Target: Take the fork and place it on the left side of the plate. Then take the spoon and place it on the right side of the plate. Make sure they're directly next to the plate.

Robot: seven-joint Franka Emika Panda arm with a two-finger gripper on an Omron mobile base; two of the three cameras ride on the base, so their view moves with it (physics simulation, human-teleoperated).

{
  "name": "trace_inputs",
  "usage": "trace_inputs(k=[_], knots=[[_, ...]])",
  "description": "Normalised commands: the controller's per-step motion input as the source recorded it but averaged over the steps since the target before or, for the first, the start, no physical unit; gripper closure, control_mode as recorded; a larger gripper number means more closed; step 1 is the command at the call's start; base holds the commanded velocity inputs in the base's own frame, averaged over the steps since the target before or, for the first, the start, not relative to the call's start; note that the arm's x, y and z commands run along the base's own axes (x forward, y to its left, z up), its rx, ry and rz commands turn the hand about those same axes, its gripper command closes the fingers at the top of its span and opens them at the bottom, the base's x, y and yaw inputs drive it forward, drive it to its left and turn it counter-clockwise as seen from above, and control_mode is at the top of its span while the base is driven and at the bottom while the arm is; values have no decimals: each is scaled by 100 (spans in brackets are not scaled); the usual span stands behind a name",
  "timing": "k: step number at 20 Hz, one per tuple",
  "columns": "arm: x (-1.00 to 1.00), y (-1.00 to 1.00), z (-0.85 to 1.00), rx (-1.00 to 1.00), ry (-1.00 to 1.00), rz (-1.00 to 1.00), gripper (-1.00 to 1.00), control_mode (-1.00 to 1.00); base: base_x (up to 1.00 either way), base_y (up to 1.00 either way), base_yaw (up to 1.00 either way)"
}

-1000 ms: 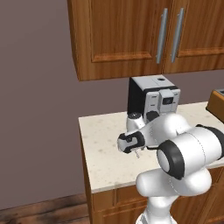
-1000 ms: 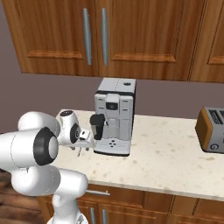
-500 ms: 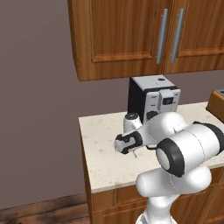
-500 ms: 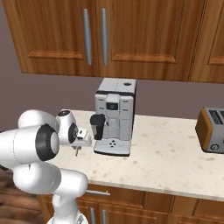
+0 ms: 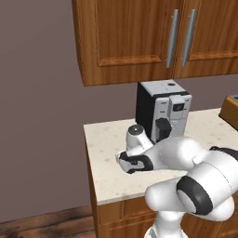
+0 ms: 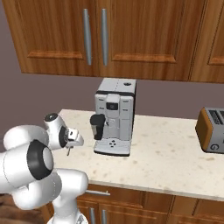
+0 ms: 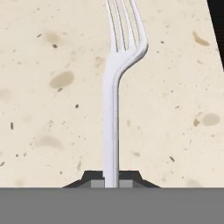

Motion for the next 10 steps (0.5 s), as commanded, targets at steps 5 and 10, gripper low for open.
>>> trace_inputs(k=[5,10], knots=[[-44,4,72,0,-11,1,100,-100,0,0,0],[-37,0,91,0,-3,0,100,-100,0,0,0]])
